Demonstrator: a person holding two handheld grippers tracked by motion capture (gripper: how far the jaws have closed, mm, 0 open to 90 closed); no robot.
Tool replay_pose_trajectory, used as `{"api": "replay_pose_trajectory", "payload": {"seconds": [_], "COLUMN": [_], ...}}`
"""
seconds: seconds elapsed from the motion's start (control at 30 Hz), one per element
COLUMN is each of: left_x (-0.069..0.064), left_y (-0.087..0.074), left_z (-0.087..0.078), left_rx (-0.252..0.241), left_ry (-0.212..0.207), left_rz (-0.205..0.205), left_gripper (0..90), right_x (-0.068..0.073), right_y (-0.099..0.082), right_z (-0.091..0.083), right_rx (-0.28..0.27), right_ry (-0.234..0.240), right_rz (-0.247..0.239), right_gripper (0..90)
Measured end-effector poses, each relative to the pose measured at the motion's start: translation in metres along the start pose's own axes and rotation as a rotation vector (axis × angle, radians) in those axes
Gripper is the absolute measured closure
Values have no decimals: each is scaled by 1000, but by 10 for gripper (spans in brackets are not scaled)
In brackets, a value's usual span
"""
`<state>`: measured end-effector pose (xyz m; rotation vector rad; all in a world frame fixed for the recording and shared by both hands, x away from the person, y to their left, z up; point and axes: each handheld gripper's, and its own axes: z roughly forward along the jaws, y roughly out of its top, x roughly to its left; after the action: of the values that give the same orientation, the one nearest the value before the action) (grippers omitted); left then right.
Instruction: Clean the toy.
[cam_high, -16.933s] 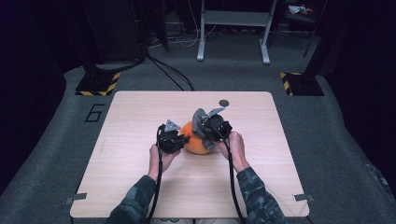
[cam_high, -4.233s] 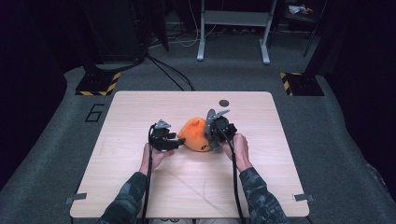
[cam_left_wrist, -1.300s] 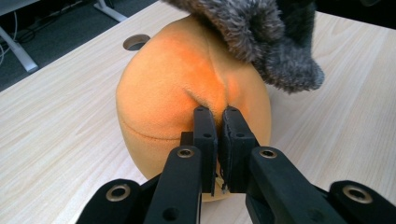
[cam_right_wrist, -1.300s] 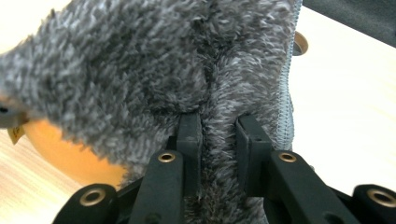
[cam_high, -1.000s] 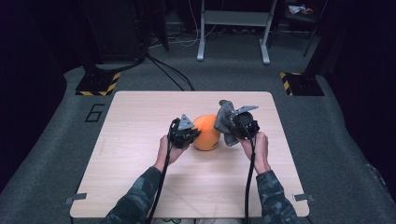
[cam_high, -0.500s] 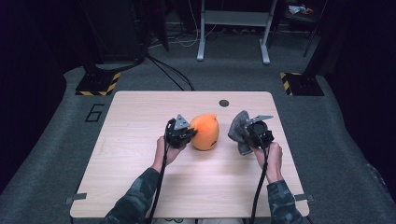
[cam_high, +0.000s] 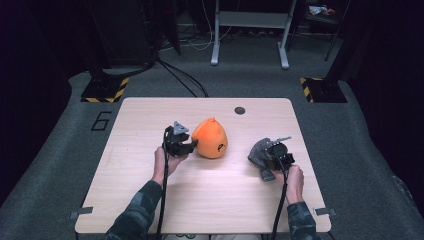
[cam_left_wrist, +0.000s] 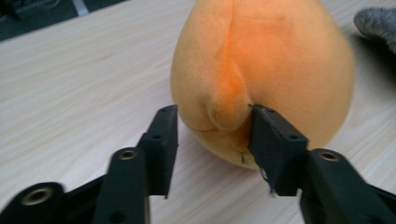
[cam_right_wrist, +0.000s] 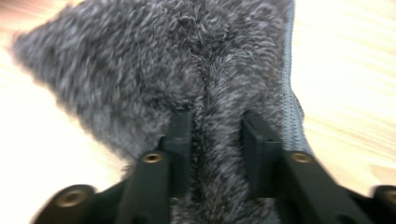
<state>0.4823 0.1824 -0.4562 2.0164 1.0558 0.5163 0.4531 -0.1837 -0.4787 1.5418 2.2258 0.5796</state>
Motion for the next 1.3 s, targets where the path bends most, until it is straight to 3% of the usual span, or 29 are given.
{"api": "replay_pose_trajectory", "payload": {"seconds": [0.17,0.27,0.4,0.53,0.73,0.83,1.07,1.17,1.3], "left_x": [17,22,24,24,25,28,37,40,40], "left_y": [-9,-13,-18,-23,-41,-60,-103,-123,-142], "left_z": [-4,-9,-19,-30,-58,-78,-97,-98,-95], "left_rx": [63,73,68,66,46,46,74,80,135], "left_ry": [4,2,18,27,44,75,161,194,216], "left_rz": [-41,-63,-72,-62,-58,-74,-117,-154,-156], "left_gripper": [371,298,209,167,128,122,119,119,119], "right_x": [-5,-5,-9,-12,-21,-26,-37,-38,-39], "right_y": [-3,-5,-8,-14,-38,-53,-92,-105,-116], "right_z": [5,-3,-16,-28,-51,-53,-37,-27,-19], "right_rx": [-5,-36,-88,-123,-175,-186,-159,-144,-156], "right_ry": [7,30,52,51,32,13,-5,-19,-23], "right_rz": [18,38,43,42,45,54,102,101,109], "right_gripper": [405,272,167,138,64,45,32,32,23]}}
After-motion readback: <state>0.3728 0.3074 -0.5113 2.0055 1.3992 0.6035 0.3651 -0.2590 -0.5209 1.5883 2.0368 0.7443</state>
